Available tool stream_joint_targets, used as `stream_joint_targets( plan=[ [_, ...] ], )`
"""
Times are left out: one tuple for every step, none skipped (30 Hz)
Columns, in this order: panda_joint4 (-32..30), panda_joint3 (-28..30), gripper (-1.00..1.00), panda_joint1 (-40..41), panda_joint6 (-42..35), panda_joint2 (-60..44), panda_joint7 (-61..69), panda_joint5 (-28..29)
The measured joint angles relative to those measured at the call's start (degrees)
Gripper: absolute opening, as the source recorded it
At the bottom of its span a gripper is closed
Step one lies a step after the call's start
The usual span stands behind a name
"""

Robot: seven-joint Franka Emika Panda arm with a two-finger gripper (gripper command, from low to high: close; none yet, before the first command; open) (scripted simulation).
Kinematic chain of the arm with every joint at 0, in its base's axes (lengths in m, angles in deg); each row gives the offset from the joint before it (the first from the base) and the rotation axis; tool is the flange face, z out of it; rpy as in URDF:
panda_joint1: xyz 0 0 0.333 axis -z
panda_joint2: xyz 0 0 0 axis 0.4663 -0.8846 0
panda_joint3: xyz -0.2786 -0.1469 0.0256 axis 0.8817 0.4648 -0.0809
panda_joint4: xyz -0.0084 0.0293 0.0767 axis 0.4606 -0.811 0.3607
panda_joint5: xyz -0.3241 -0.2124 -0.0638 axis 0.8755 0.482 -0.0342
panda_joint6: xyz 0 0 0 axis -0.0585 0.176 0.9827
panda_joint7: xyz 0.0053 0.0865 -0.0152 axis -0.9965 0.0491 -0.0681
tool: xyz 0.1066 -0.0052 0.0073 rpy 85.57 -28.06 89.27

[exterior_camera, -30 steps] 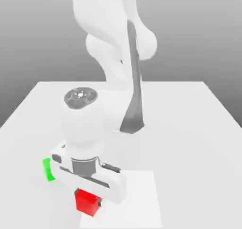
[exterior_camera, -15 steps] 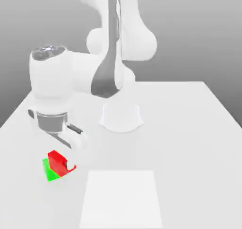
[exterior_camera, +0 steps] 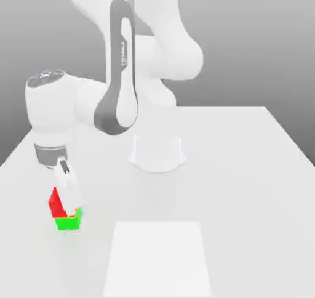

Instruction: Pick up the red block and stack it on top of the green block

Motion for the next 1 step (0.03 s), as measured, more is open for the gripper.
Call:
stream_joint_targets(
  plan=[
    [0.0,0.2,1.0,0.0,-0.7,0.7,-0.4,0.5]
  ],
)
